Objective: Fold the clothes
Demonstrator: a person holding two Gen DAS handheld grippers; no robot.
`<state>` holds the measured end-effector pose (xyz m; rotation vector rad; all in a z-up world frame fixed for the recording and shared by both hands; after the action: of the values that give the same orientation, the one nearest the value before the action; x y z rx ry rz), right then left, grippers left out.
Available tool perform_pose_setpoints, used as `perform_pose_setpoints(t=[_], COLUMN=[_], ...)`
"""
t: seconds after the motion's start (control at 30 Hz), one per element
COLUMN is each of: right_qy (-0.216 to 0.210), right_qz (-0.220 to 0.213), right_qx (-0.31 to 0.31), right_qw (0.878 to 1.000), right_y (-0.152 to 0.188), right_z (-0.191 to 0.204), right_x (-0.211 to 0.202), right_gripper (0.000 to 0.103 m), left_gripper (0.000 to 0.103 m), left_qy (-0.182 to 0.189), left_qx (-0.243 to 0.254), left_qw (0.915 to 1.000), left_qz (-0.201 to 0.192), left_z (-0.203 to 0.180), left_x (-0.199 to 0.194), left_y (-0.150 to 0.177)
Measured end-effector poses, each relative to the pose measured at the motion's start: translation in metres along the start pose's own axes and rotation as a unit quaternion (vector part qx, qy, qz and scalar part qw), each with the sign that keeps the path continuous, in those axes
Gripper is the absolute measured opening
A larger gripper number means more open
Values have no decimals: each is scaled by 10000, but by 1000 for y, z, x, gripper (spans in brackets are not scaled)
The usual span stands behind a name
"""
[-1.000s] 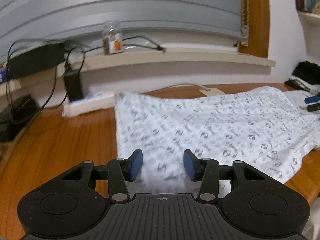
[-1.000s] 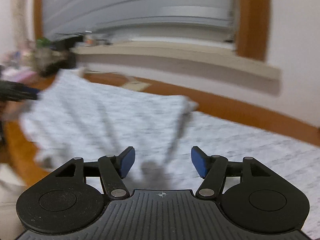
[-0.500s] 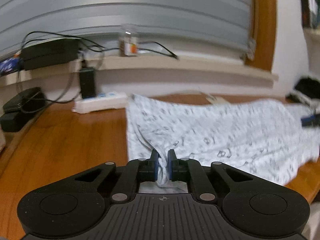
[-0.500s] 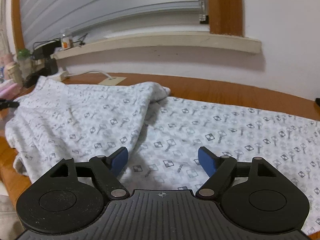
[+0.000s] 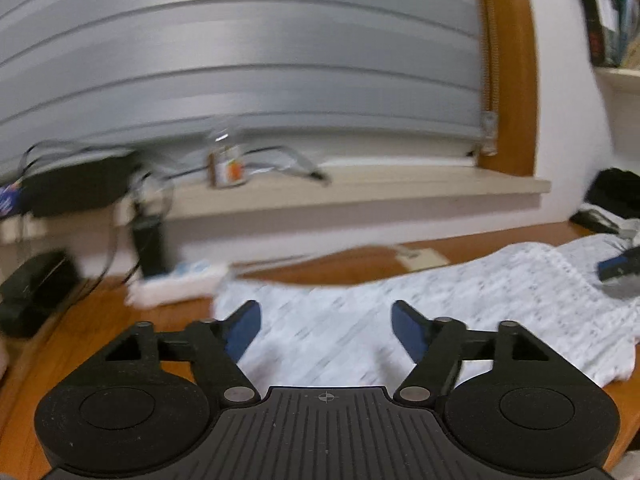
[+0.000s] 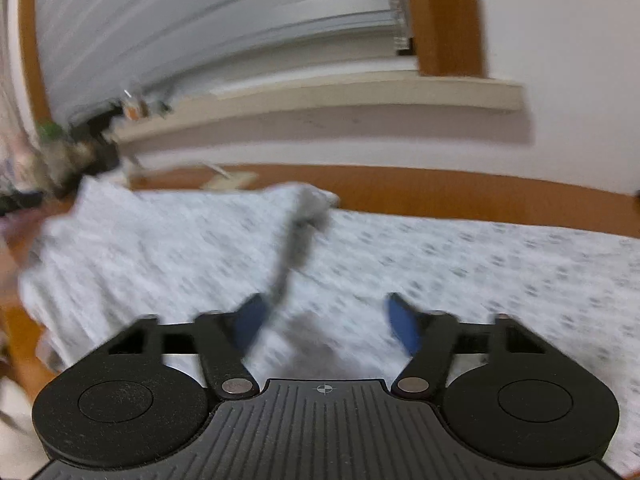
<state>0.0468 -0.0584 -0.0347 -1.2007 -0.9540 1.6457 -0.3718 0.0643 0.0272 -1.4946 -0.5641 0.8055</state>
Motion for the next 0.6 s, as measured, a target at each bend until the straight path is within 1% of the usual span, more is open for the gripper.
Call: perform_pose_setpoints(t=[0.03, 0.13, 0.2, 0.27, 0.33, 0.37, 0.43, 0.5, 0.53, 0.57, 0.6], right_qy=[-79, -279, -368, -420, -500, -542, -652, -668, -647, -551, -411], right_qz=[12, 150, 275, 422, 544, 580, 612, 596, 583, 471, 303], right_qx=[148, 587, 1088, 1477, 1711, 1788, 1888, 1893, 1877, 1767, 1602], right_qw=[9999, 9978, 9930, 9872, 9825, 9807, 9779, 9778, 9784, 9816, 9858], right_y=[-5, -17, -23, -26, -26, -26, -26, -27, -28, -32, -38], right_z=[5, 11, 4, -2, -4, -3, 2, 6, 7, 6, 4], right_x=[8, 42, 67, 89, 105, 112, 121, 127, 130, 130, 128], right_gripper=[53, 54, 55, 58, 62, 62, 63, 63, 59, 35, 13], left_gripper=[77, 77, 77, 77, 76, 76, 76, 76, 76, 76, 76], left_qy=[123, 676, 995, 1206, 1343, 1394, 1430, 1556, 1609, 1631, 1617], left_qx=[64, 72, -27, -173, -279, -272, -241, -267, -274, -257, -231], left_qw=[9999, 9977, 9950, 9925, 9900, 9889, 9879, 9852, 9841, 9834, 9833], left_qz=[-11, -61, -44, 114, 320, 447, 553, 666, 706, 758, 798], left_z=[-8, -38, -55, -65, -72, -75, -76, -78, -79, -79, -80], left_x=[9, 47, 74, 97, 117, 125, 132, 135, 137, 138, 138], left_y=[-2, -9, -11, -6, 2, 8, 18, 28, 32, 36, 38])
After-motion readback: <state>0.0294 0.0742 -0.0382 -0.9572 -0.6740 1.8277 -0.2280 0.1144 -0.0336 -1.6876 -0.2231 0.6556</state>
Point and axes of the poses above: each gripper's, at about its wrist camera, not at the fingertips, and x roughly the way its jaws point, z to its left, y to its underside, the point moved 10 cm from there along x, roughly the way its jaws point, and after that the axes turned 14 degrees about -z, right-handed, at the moved point
